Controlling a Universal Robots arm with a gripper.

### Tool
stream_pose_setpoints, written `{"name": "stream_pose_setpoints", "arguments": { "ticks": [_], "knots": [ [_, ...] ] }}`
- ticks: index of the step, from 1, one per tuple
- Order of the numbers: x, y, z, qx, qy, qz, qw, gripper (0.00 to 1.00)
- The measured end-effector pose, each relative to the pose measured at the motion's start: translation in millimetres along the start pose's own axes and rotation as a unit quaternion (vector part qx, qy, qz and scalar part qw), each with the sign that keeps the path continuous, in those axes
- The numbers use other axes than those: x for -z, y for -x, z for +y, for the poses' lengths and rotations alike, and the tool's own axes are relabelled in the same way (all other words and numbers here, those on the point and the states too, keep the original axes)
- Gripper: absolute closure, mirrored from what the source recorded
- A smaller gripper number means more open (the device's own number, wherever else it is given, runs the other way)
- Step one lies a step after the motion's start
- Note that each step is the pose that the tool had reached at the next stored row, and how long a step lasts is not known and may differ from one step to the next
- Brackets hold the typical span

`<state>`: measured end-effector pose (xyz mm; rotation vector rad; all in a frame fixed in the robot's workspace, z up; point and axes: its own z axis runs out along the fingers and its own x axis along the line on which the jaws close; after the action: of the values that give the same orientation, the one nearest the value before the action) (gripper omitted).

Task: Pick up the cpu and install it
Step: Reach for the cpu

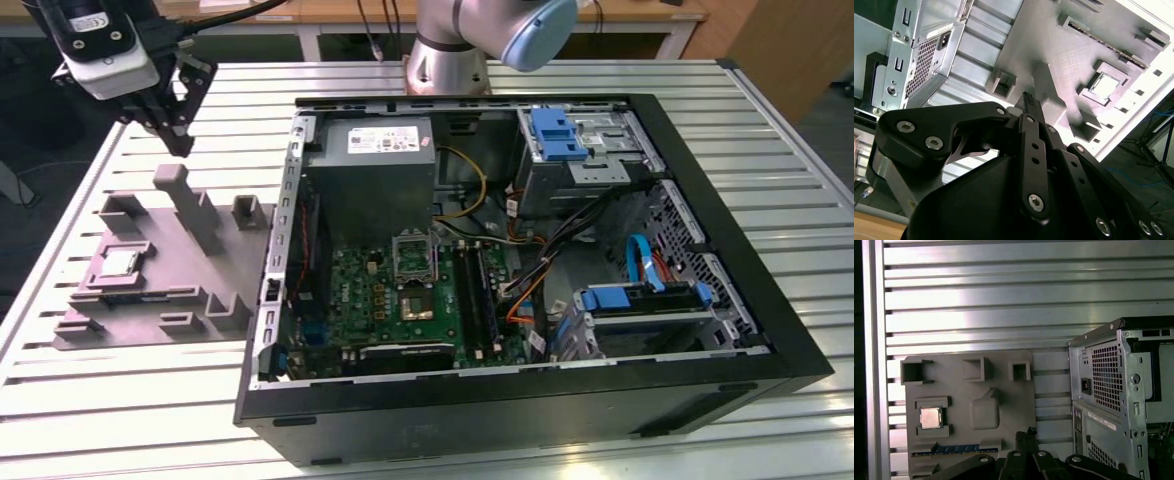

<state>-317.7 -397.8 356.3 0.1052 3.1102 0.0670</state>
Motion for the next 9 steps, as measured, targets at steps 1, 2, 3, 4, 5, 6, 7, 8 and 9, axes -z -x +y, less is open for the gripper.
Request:
{"name": "stream_pose_setpoints", "arguments": {
  "ticks": [1,2,3,4,5,6,7,8,9],
  "knots": [
    [0.0,-0.1,0.0,0.0,0.0,0.0,1.0,0.89],
    [0.0,-0.3,0.0,0.0,0.0,0.0,1.0,0.89],
    [0.0,-0.6,0.0,0.0,0.0,0.0,1.0,0.89],
    [0.0,-0.9,-0.1,0.0,0.0,0.0,1.0,0.89],
    [0.0,-1.2,-0.1,0.0,0.0,0.0,1.0,0.89],
    [0.0,-1.5,-0.1,0.0,0.0,0.0,1.0,0.89],
    [0.0,-1.6,-0.1,0.0,0.0,0.0,1.0,0.89],
    [0.0,-1.9,-0.1,0.0,0.0,0.0,1.0,0.89],
    [0.0,-2.1,-0.1,0.0,0.0,0.0,1.0,0.89]
  ]
}}
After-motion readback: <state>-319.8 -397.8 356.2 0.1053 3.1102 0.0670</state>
